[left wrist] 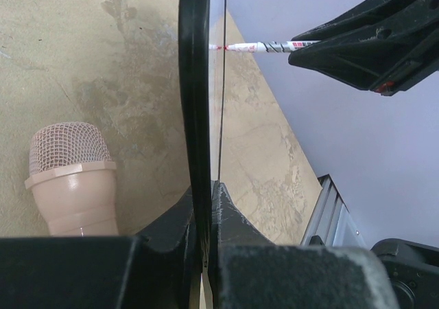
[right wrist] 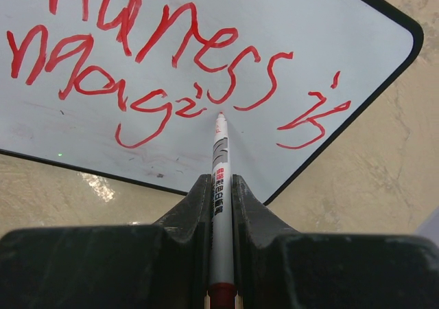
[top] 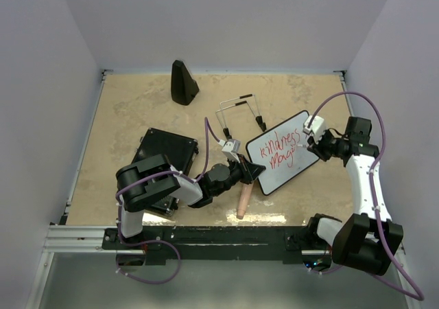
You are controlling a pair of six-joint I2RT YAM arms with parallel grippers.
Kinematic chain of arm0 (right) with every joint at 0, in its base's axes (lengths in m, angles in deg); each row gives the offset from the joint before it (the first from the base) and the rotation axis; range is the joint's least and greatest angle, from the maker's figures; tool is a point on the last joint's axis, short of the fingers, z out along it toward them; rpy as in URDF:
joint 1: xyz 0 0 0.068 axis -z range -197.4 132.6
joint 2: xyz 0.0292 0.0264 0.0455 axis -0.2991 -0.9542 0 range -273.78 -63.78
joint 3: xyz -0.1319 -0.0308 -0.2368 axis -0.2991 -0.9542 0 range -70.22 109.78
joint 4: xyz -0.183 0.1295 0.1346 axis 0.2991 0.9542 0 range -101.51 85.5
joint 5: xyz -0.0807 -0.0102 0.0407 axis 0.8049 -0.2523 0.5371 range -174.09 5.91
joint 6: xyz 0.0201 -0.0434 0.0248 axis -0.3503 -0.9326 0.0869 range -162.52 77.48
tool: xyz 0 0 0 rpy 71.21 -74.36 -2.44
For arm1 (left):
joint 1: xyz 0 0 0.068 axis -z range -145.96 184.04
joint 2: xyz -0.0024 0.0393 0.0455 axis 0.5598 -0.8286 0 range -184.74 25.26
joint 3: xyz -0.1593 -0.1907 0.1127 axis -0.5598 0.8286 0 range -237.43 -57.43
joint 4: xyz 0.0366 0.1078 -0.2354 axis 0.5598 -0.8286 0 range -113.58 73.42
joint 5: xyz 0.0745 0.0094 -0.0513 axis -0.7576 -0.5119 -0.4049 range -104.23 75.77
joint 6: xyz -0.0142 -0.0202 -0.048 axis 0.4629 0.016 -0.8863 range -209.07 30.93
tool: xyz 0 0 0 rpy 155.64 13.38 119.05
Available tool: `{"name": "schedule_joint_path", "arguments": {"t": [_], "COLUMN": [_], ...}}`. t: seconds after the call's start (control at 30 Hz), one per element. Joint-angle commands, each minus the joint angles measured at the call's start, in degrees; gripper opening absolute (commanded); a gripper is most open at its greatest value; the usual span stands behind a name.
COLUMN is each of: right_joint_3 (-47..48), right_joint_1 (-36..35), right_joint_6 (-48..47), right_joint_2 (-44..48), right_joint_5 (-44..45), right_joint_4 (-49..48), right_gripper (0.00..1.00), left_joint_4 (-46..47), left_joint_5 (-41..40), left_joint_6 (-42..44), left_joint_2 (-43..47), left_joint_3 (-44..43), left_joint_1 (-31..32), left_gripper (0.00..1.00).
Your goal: Write a sentence on the whiteboard
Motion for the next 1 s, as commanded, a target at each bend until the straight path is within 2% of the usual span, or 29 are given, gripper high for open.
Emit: {"name": "schedule_joint_path", "arguments": {"t": [0.0,0.47,0.73,0.97], "right_joint_3": [-0.3,-0.4,-0.4,-1.0], "right_joint_1": [0.3,0.3,0.3,0.3], "right_joint_6": [2.0,-1.2,-7.0,-6.4], "right_joint_2": [0.2,-1.9,-2.0,-1.9], "right_joint_5": [0.1,-3.0,-5.1,-1.4], "right_joint_4": [-3.5,-1.2,4.6,4.5], "right_gripper": [0.00,0.00,0.00,0.00], "left_joint_4": [4.0,4.0,3.9,3.9], "left_joint_5": [2.1,2.5,2.5,2.5], "left_joint_6": [2.7,2.7,2.7,2.8], "left_joint_2": [-0.1,-0.4,-0.7,-0.7], "left_joint_3": [0.2,-0.3,-0.6,-0.6], "left_joint_1": [0.4,0.4,0.4,0.4], "left_gripper": [0.00,0.00,0.00,0.00]}}
